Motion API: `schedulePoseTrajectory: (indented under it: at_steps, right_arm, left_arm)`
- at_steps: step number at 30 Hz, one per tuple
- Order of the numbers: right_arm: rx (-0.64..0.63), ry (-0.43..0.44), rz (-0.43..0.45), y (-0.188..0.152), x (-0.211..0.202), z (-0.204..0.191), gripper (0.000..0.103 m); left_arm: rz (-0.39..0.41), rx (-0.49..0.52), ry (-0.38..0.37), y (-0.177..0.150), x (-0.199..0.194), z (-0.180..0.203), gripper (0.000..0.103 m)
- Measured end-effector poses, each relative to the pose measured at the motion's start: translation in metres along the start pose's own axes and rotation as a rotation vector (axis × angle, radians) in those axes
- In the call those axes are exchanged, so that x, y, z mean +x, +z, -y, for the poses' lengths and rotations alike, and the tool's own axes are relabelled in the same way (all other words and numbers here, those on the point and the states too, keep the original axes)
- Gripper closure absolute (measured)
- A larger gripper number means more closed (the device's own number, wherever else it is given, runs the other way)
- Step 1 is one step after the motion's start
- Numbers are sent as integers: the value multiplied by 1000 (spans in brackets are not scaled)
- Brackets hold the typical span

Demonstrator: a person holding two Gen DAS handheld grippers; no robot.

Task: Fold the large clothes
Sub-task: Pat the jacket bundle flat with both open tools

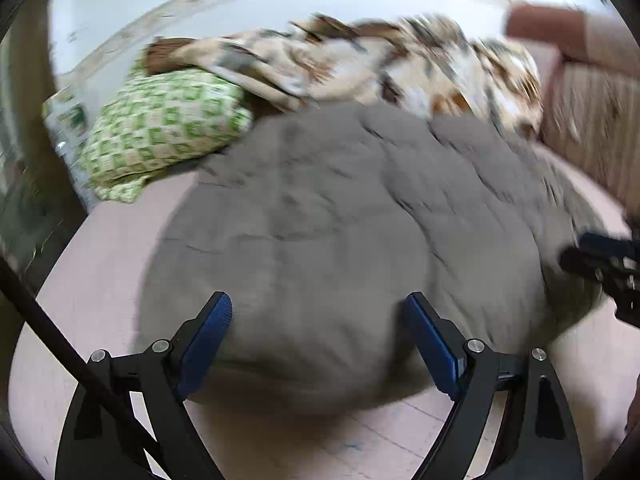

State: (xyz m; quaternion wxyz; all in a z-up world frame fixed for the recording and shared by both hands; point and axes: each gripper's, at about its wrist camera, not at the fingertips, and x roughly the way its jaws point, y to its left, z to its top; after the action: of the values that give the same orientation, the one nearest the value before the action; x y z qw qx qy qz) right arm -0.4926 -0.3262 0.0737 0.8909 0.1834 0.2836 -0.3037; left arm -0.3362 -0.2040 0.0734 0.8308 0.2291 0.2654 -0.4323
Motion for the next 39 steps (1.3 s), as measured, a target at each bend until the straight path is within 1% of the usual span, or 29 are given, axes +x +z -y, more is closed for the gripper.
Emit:
schedulePoseTrajectory:
  at_steps: [2, 3, 5, 8, 10, 17, 39]
  right_arm:
    - [-14, -10, -27, -2, 9, -5, 47]
    - [-23, -25, -49, -4, 15, -6, 46]
    - [-21, -34, -88, -7, 25, -5, 43]
    - [-8, -26, -105, -12, 26, -1, 41]
    - [-8, -29, -105, -11, 28, 0, 41]
    - [-20, -38, -109, -12, 29, -1, 39]
    - [-31, -39, -118, -13, 33, -2, 34]
  left_arm:
    - [-7, 43, 55, -6, 7, 16, 15]
    - [-13, 54, 67, -7, 11, 20, 15]
    - [-34, 49, 65, -7, 19, 20, 15]
    - [-67, 5, 35, -8, 24, 13, 14]
    - [-73, -4, 31, -9, 23, 11, 12]
    - [-66, 20, 50, -11, 24, 15, 12]
    - [-64, 24, 52, -11, 25, 17, 12]
